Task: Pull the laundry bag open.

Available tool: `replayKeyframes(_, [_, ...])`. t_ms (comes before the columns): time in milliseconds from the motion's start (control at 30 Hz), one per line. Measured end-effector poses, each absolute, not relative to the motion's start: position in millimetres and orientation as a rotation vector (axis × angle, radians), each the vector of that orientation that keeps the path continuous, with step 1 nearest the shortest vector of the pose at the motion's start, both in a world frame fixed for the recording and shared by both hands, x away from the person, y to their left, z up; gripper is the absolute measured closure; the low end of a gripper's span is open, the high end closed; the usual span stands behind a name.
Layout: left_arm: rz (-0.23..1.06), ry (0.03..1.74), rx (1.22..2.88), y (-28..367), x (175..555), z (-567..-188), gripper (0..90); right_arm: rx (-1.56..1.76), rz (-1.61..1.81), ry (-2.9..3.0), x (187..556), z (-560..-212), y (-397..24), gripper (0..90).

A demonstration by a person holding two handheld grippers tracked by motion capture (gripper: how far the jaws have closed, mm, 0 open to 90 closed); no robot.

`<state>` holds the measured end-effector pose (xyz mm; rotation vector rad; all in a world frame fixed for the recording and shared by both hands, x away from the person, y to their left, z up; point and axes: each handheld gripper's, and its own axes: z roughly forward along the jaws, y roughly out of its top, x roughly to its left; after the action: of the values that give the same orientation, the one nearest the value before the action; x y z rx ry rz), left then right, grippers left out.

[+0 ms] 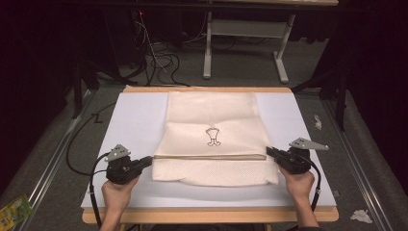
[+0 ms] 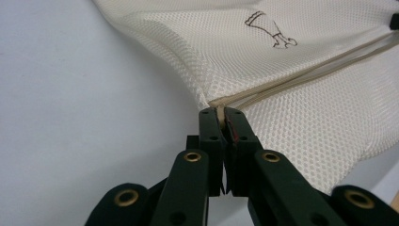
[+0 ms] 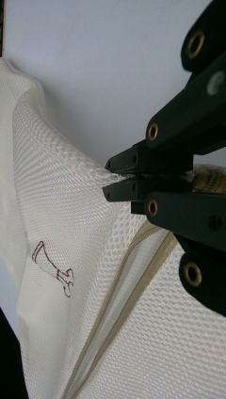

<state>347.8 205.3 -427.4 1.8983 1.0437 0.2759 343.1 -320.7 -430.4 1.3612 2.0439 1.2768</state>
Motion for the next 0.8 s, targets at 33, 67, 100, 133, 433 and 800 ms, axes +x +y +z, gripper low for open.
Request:
replayKeyframes(33, [0.274,1.043,1.9,206,348,-427,87.5,1.353,1.27,2.052,343,-430,-321,89.4])
replayKeyframes(67, [0.266,1.047,1.89,207,348,-427,87.5,1.345,1.27,2.055,343,-429,-321,89.3])
replayKeyframes(100, [0.249,1.053,1.876,208,348,-428,87.4,1.344,1.272,2.059,343,-428,-320,89.3])
replayKeyframes(133, [0.243,1.056,1.868,209,349,-428,87.4,1.346,1.278,2.055,343,-428,-320,89.2])
replayKeyframes(433, [0.209,1.04,1.832,210,347,-427,87.1,1.366,1.314,2.05,342,-429,-322,88.5])
replayKeyframes(800, [0.195,1.047,1.855,212,345,-433,86.9,1.387,1.311,2.077,340,-439,-321,87.7])
